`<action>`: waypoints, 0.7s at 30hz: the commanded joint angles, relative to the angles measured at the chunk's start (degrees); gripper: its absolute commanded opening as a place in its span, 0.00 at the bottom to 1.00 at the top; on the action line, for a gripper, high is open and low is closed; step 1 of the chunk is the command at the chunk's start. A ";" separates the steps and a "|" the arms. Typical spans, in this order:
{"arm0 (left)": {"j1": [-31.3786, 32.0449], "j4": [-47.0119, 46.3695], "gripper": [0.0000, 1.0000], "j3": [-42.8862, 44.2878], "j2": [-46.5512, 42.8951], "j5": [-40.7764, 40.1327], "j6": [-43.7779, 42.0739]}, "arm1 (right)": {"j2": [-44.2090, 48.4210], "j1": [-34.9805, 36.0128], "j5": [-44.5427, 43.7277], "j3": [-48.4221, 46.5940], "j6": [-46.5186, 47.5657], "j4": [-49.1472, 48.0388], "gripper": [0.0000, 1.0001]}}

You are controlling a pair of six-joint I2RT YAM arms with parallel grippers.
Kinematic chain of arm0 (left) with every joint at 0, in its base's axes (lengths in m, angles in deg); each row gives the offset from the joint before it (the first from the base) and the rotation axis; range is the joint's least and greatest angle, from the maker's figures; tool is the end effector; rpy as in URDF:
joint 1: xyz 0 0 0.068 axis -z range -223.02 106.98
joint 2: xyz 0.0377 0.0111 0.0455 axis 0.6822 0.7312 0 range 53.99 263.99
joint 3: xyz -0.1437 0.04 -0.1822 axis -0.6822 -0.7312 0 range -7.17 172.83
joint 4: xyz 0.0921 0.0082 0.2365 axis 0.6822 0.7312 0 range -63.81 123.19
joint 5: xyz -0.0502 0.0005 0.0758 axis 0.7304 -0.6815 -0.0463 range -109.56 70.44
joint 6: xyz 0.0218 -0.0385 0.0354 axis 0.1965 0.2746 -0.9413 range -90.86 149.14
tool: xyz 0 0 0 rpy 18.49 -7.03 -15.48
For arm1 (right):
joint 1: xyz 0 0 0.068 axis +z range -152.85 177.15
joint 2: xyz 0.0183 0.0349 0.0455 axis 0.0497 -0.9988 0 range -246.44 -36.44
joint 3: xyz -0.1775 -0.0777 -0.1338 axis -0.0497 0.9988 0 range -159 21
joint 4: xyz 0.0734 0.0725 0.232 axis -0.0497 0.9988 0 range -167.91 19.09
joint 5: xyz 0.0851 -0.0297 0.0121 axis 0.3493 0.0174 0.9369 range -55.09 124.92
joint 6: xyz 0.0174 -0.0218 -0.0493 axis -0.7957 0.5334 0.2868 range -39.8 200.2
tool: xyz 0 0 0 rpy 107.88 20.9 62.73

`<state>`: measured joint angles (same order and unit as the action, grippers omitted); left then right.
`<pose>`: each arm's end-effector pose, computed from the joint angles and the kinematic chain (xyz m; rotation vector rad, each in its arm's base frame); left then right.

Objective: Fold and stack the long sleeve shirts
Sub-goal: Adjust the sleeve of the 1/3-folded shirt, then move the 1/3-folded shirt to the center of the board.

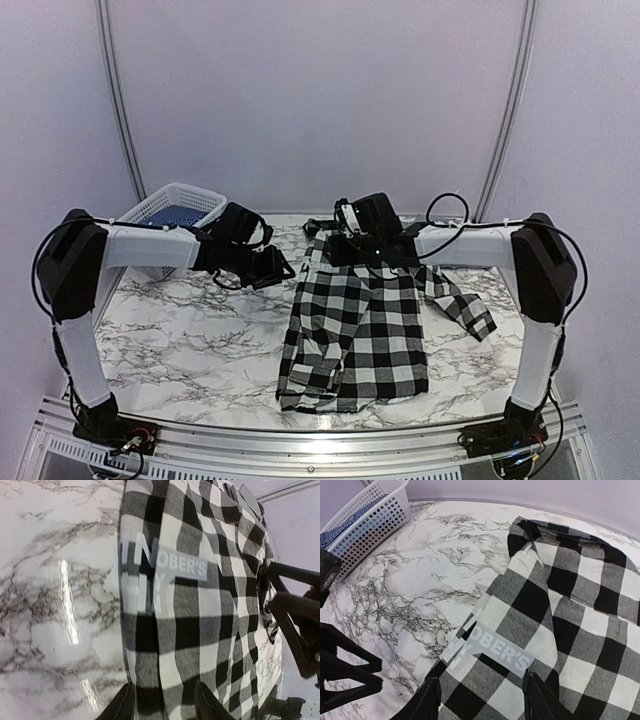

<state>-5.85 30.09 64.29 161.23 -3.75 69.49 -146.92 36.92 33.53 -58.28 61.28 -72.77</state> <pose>0.3124 -0.2504 0.1671 0.0912 2.4439 -0.9819 0.3265 0.2706 0.1858 -0.3952 2.2239 0.5360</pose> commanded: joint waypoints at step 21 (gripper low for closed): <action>-6.38 2.45 0.40 30.93 30.45 3.11 -2.98 | -41.53 -10.18 17.65 -53.99 3.68 -6.33 0.59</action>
<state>-12.14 32.01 91.70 188.62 -2.88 66.22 -186.13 26.80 46.42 -107.13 65.28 -76.20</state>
